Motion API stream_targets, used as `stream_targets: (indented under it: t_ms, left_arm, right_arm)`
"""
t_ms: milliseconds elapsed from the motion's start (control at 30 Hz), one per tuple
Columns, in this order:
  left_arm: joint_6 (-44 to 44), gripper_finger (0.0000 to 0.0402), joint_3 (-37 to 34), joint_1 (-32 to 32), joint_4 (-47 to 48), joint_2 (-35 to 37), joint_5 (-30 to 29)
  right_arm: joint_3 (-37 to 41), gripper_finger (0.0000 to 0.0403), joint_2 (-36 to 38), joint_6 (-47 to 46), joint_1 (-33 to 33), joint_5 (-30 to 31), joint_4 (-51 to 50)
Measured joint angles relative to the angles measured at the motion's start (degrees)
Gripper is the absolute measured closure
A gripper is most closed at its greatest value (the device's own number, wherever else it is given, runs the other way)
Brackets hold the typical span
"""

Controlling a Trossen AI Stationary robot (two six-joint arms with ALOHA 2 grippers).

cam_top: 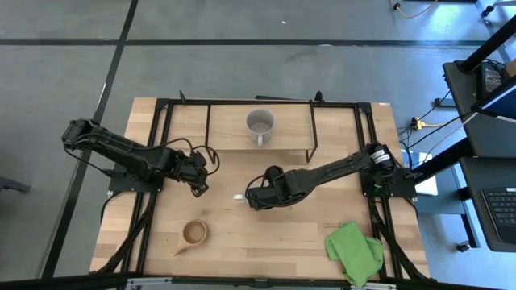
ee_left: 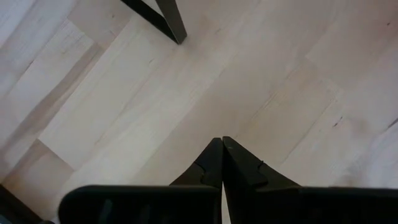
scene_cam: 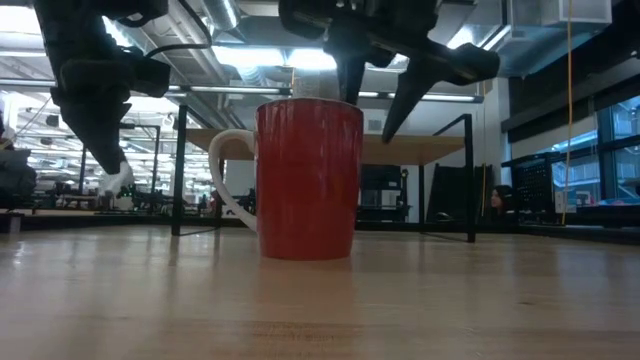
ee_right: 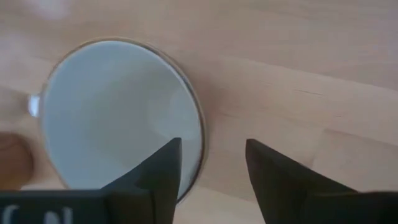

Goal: Stack small to large cups/mugs on shelf
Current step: Put the red mug on the shelf

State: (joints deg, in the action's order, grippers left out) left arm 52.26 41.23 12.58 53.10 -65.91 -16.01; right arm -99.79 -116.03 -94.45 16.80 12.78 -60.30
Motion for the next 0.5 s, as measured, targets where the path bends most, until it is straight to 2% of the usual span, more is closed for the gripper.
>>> stream_targets:
  t_ms: [267, 500]
  left_arm:
    - [0.01, 0.0401, 0.0, 0.0, -0.02, 0.0, -0.33]
    - [0.01, 0.0401, 0.0, 0.02, -0.02, 0.0, -0.43]
  right_arm:
    - [-0.03, 0.0254, -0.34, 0.25, 0.0, 0.61, -0.62]
    - [-0.02, 0.0263, -2.57, 0.38, -0.02, -0.46, 0.16]
